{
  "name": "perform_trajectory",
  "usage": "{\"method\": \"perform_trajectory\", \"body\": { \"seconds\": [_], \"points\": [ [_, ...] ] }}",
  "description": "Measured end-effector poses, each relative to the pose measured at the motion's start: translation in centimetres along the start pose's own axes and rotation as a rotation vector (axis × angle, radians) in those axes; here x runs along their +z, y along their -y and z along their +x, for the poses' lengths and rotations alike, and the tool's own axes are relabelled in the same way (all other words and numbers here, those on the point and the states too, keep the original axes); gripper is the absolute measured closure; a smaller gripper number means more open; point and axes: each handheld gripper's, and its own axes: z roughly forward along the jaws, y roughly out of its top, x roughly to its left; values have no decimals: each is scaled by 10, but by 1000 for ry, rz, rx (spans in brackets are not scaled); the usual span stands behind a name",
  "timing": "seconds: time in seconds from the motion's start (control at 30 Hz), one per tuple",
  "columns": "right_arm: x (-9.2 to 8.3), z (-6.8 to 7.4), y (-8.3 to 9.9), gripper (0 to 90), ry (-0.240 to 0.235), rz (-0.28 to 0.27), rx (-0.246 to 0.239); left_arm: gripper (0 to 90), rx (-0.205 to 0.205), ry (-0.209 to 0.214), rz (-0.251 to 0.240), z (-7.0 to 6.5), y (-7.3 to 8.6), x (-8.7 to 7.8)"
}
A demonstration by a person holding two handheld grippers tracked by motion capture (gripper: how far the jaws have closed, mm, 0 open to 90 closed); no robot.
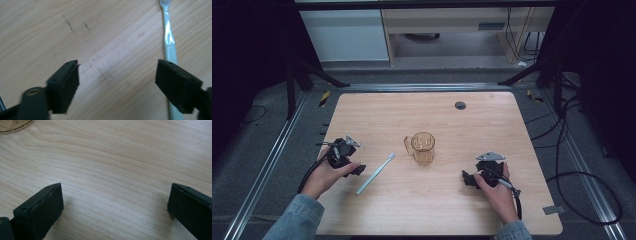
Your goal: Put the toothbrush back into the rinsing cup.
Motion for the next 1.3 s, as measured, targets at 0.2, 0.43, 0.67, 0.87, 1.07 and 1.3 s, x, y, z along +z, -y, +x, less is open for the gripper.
{"method": "perform_trajectory", "body": {
  "seconds": [0.2, 0.43, 0.67, 0.87, 1.07, 1.3],
  "points": [
    [0, 0, 0, 6, -1, 0, 0, 189, -20, 77, 57, -10, -21, -7],
    [0, 0, 0, 6, 1, 0, -1, 172, 21, 98, 130, -15, -39, -7],
    [0, 0, 0, 6, 1, 0, -1, 242, 43, 122, 174, -21, -47, -1],
    [0, 0, 0, 6, 1, 0, 1, 376, 70, 140, 213, -29, -55, 9],
    [0, 0, 0, 6, -1, 0, 2, 466, 110, 138, 285, -40, -65, 21],
    [0, 0, 0, 7, -1, 0, 2, 534, 117, 144, 320, -47, -71, 33]
  ]
}}
